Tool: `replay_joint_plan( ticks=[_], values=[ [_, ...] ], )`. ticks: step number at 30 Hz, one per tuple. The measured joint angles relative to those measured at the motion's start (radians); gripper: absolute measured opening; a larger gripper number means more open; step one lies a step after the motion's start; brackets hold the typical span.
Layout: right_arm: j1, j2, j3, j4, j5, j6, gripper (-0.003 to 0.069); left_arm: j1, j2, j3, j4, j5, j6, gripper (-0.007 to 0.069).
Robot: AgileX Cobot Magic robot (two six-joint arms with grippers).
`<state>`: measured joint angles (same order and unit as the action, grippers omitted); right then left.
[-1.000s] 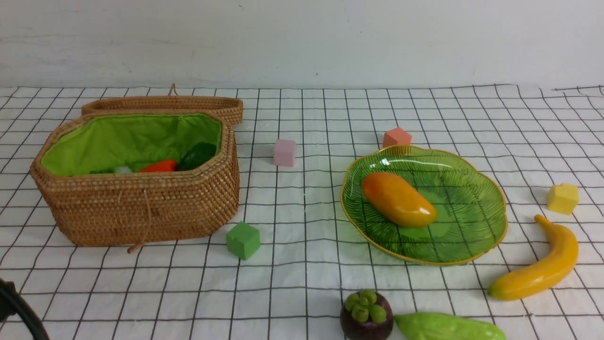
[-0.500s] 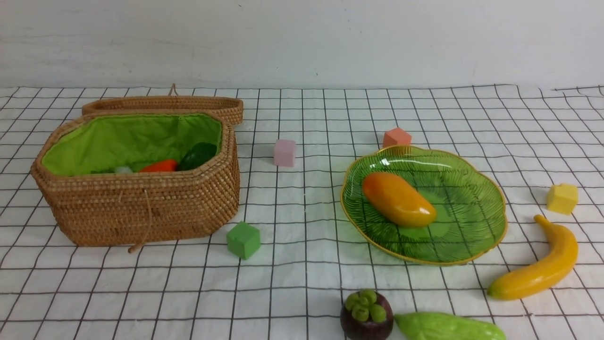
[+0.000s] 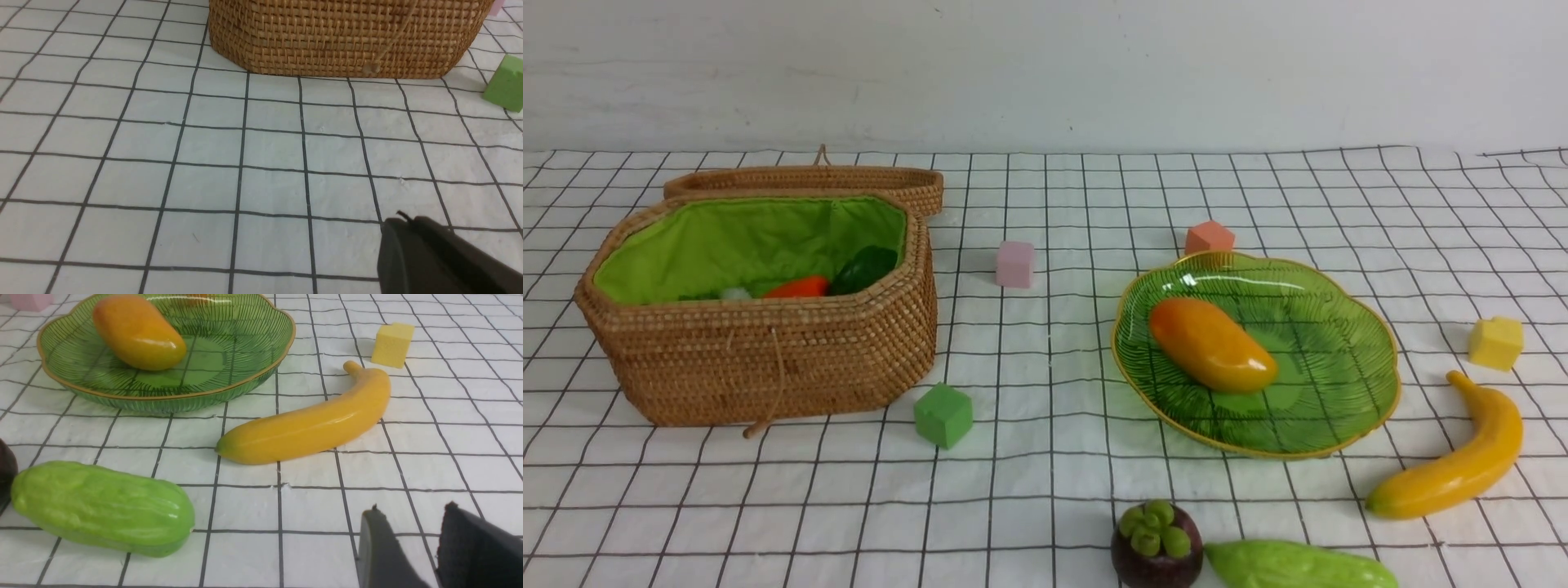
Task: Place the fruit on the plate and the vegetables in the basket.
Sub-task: Use the right arm to grab a banana and put it into the right plate
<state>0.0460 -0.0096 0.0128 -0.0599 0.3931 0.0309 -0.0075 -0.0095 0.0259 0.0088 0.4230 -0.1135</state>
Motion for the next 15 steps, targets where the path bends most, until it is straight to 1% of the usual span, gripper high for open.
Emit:
replay_joint_plan(
  ticks=[15],
  values=[
    [0.0,0.0,0.0,-0.052,0.004,0.0,0.0244,0.0,0.0,0.0,0.002,0.0,0.0,-0.0006]
  ],
)
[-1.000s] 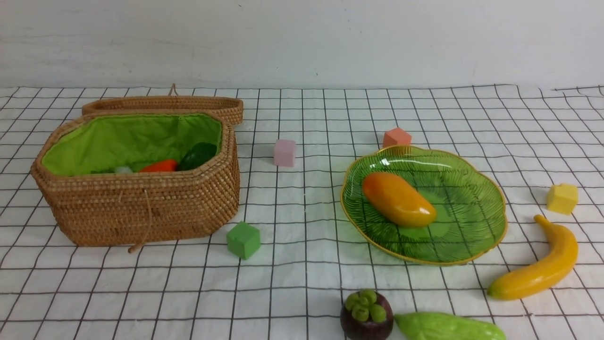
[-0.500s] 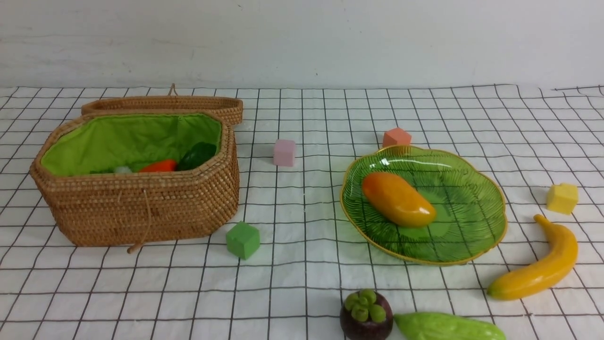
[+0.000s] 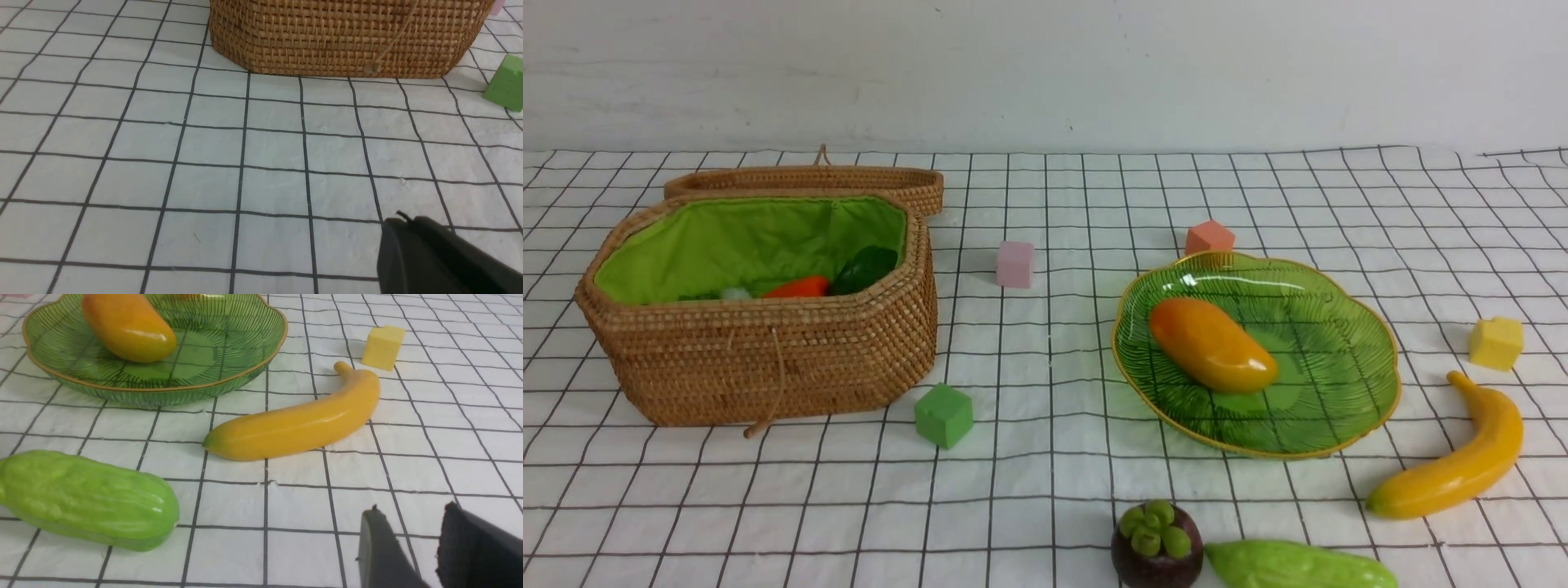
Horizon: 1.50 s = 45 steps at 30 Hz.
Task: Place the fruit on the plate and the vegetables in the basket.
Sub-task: Use the right arm to grab a banana and put it into the right plate
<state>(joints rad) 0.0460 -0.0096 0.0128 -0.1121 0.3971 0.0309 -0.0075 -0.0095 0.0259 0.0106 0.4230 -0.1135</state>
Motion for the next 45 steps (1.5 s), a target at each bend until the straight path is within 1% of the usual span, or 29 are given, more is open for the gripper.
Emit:
replay_joint_plan(
  ticks=[4,11,14,17,18,19,21,22,23,26,27,28,29,30,31,32,33,34,35,36,37,38,40,42,43,44,45],
  values=[
    [0.0,0.0,0.0,-0.052,0.001,0.0,0.0244,0.0,0.0,0.0,0.0,0.0,0.0,-0.0006],
    [0.0,0.0,0.0,-0.081,0.003,0.0,0.0244,0.0,0.0,0.0,0.0,0.0,0.0,-0.0001],
    [0.0,0.0,0.004,-0.086,-0.031,0.004,0.0244,0.0,0.0,0.0,0.001,0.0,0.0,0.0002],
    [0.0,0.0,0.013,-0.034,-0.137,0.047,0.0244,0.0,0.0,0.0,0.001,0.0,0.0,0.0006],
    [0.0,0.0,0.013,-0.029,-0.148,0.047,0.0244,0.0,0.0,0.0,0.001,0.0,0.0,0.0006],
    [0.0,0.0,0.013,0.005,-0.241,0.085,0.0244,0.0,0.0,0.0,0.001,0.0,0.0,0.0008],
    [0.0,0.0,0.013,0.031,-0.375,0.134,0.0244,0.0,0.0,0.0,0.001,0.0,0.0,0.0008],
    [0.0,0.0,0.013,0.032,-0.375,0.138,0.0244,0.0,0.0,0.0,0.001,0.0,0.0,0.0008],
    [0.0,0.0,0.013,0.035,-0.473,0.144,0.0244,0.0,0.0,0.0,0.001,0.0,0.0,0.0008],
    [0.0,0.0,0.013,0.031,-0.686,0.129,0.0244,0.0,0.0,0.0,0.001,0.0,0.0,0.0008],
    [0.0,0.0,0.013,0.031,-0.714,0.129,0.0244,0.0,0.0,0.0,0.001,0.0,0.0,0.0008],
    [0.0,0.0,0.001,0.049,-0.794,0.14,0.0244,0.0,0.0,0.0,0.001,0.0,0.0,0.0009],
    [0.0,0.0,-0.018,0.068,-0.808,0.15,0.0244,0.0,0.0,0.0,0.001,0.0,0.0,0.0011],
    [0.0,0.0,-0.066,0.112,-0.804,0.163,0.0244,0.0,0.0,0.0,0.001,0.0,0.0,0.0013],
    [0.0,0.002,-0.076,0.112,-0.804,0.163,0.0244,0.0,0.0,0.0,0.001,0.0,0.0,0.0013],
    [0.0,0.024,-0.174,0.183,-0.772,0.168,0.0244,0.0,0.0,0.0,0.001,0.0,0.0,0.0016],
    [0.0,0.028,-0.189,0.192,-0.766,0.168,0.0244,0.0,0.0,0.0,0.001,0.0,0.0,0.0017],
    [0.0,0.082,-0.327,0.268,-0.703,0.167,0.0244,0.0,0.0,0.0,0.001,0.0,0.0,0.0019],
    [0.0,0.129,-0.41,0.299,-0.653,0.161,0.0244,0.0,0.0,0.0,0.001,0.0,0.0,0.0019],
    [0.0,0.14,-0.41,0.299,-0.642,0.161,0.0244,0.0,0.0,0.0,0.001,0.0,0.0,0.0019],
    [0.0,0.196,-0.492,0.318,-0.582,0.149,0.0244,0.0,0.0,0.0,0.001,0.0,0.0,0.0019],
    [0.0,0.281,-0.618,0.321,-0.491,0.124,0.0244,0.0,0.0,0.0,0.001,0.0,0.0,0.0019],
    [0.0,0.434,-0.763,0.288,-0.341,0.061,0.0244,0.0,0.0,0.0,0.001,0.0,0.0,0.0019],
    [0.0,0.496,-0.811,0.265,-0.294,0.032,0.0244,0.0,0.0,0.0,0.001,0.0,0.0,0.0019],
    [0.0,0.589,-0.864,0.239,-0.247,0.005,0.0244,0.0,0.0,0.0,0.001,0.0,0.0,0.0019],
    [0.0,0.611,-0.868,0.239,-0.24,0.002,0.0244,0.0,0.0,0.0,0.001,0.0,0.0,0.0019],
    [0.0,0.695,-0.882,0.242,-0.226,0.002,0.0244,0.0,0.0,0.0,0.001,0.0,0.0,0.0019]
  ],
)
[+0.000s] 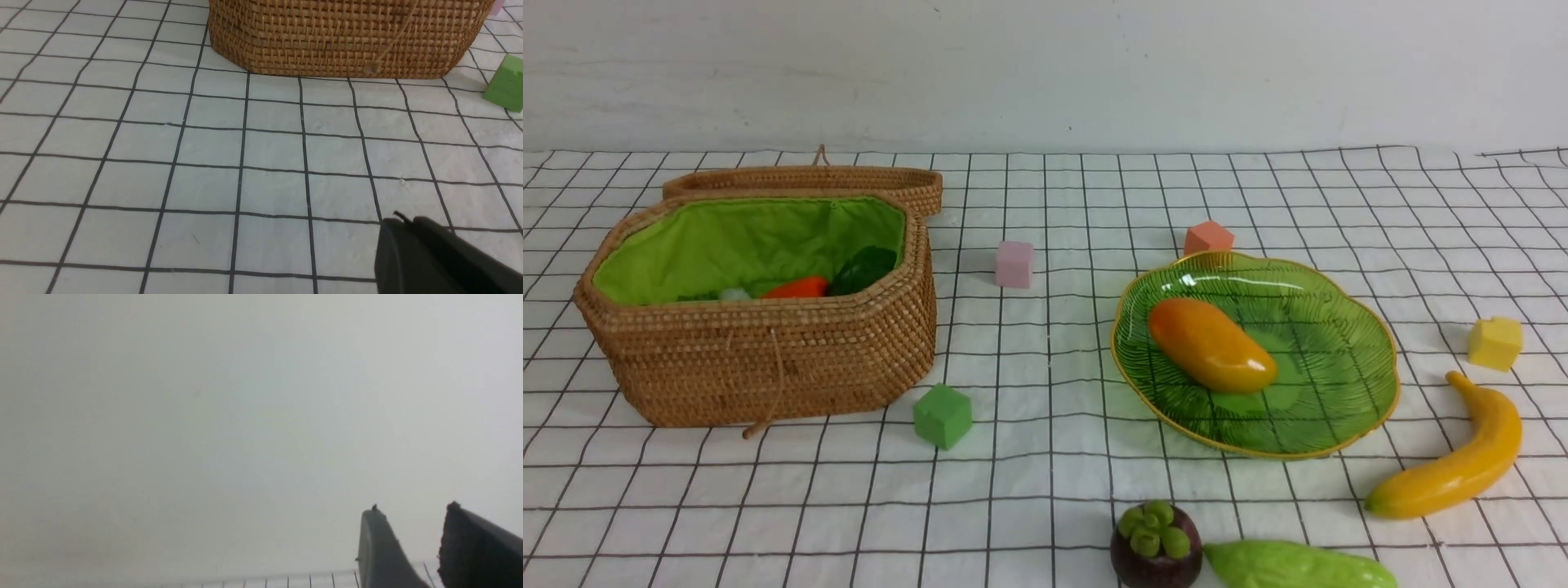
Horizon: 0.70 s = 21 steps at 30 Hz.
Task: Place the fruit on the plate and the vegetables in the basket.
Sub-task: Use the right arm to grab a banana and put it into the right plate
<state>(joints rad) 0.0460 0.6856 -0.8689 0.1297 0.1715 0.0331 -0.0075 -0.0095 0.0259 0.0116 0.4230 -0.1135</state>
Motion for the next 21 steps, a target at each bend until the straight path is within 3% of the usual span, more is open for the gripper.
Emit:
replay_joint_plan(
  ticks=[3,7,13,17,19,21],
  values=[
    [0.0,0.098,-0.002,0.014,0.022,0.008,0.0244,0.0,0.0,0.0,0.0,0.0,0.0,0.0019],
    [0.0,0.307,-0.002,0.019,0.176,0.031,0.0244,0.0,0.0,0.0,0.0,0.0,0.0,0.0019],
    [-0.044,0.527,-0.042,0.019,0.467,0.288,0.0262,0.0,0.0,0.0,0.0,0.0,0.0,0.002],
    [-0.143,0.695,-0.095,0.023,0.542,0.407,0.034,0.0,0.0,0.0,0.0,0.0,0.0,0.002],
    [-0.174,0.751,-0.107,0.047,0.531,0.418,0.038,0.0,0.0,0.0,0.0,0.0,0.0,0.002],
    [-0.203,0.846,-0.117,0.111,0.465,0.391,0.0465,0.0,0.0,0.0,0.0,0.0,0.0,0.002]
  ],
)
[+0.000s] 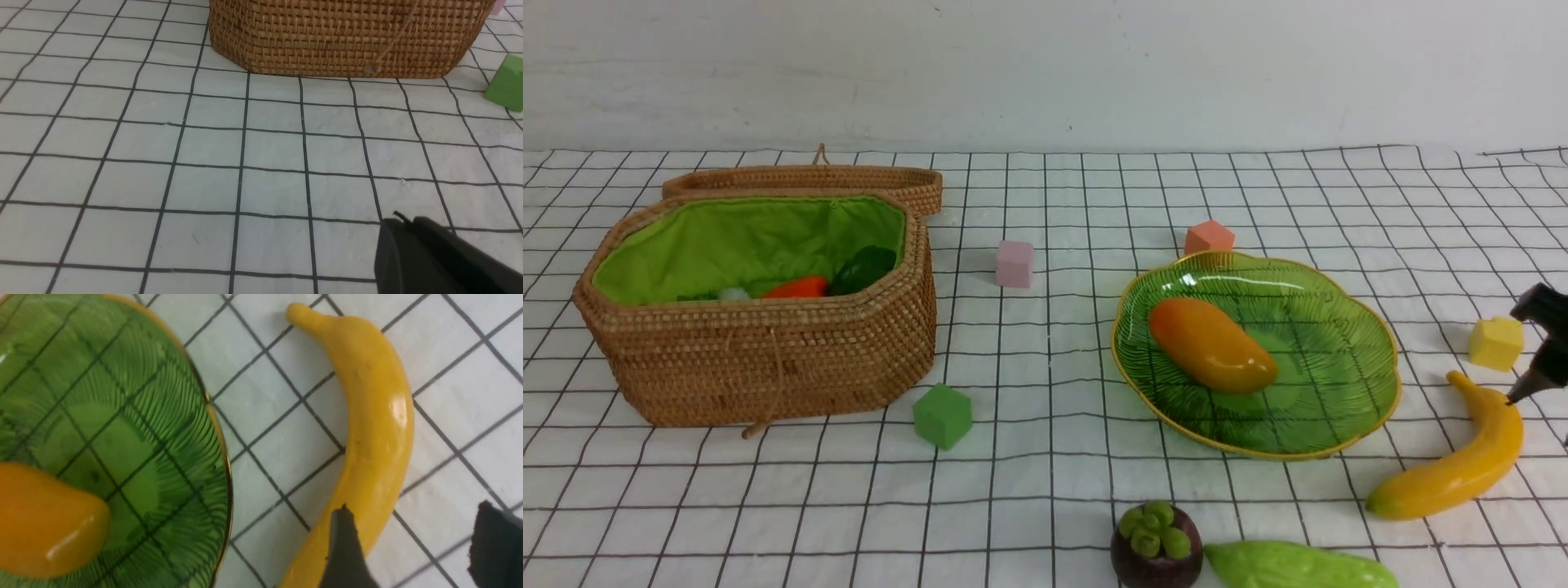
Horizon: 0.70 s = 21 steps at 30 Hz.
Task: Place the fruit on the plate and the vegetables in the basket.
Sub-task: Use the right arm to grab a banana and put it into the right plate
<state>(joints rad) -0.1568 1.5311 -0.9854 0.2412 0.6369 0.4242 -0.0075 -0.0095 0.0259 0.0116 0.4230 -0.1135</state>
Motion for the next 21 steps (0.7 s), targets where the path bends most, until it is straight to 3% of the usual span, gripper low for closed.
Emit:
replay_joint_plan(
  ticks=[4,7,11,15,21],
  values=[
    [-0.005,0.133,-0.004,0.042,-0.083,-0.056,0.0538,0.0,0.0,0.0,0.0,0.0,0.0,0.002],
    [-0.005,0.24,-0.007,0.046,-0.098,-0.083,0.0553,0.0,0.0,0.0,0.0,0.0,0.0,0.002],
    [-0.006,0.264,-0.021,0.05,-0.099,-0.123,0.0502,0.0,0.0,0.0,0.0,0.0,0.0,0.002],
    [-0.006,0.224,-0.041,0.044,-0.042,-0.16,0.0318,0.0,0.0,0.0,0.0,0.0,0.0,0.0023],
    [-0.009,0.091,-0.238,0.051,0.032,-0.261,0.0328,0.0,0.0,0.0,0.0,-0.001,0.0,0.0026]
  ],
)
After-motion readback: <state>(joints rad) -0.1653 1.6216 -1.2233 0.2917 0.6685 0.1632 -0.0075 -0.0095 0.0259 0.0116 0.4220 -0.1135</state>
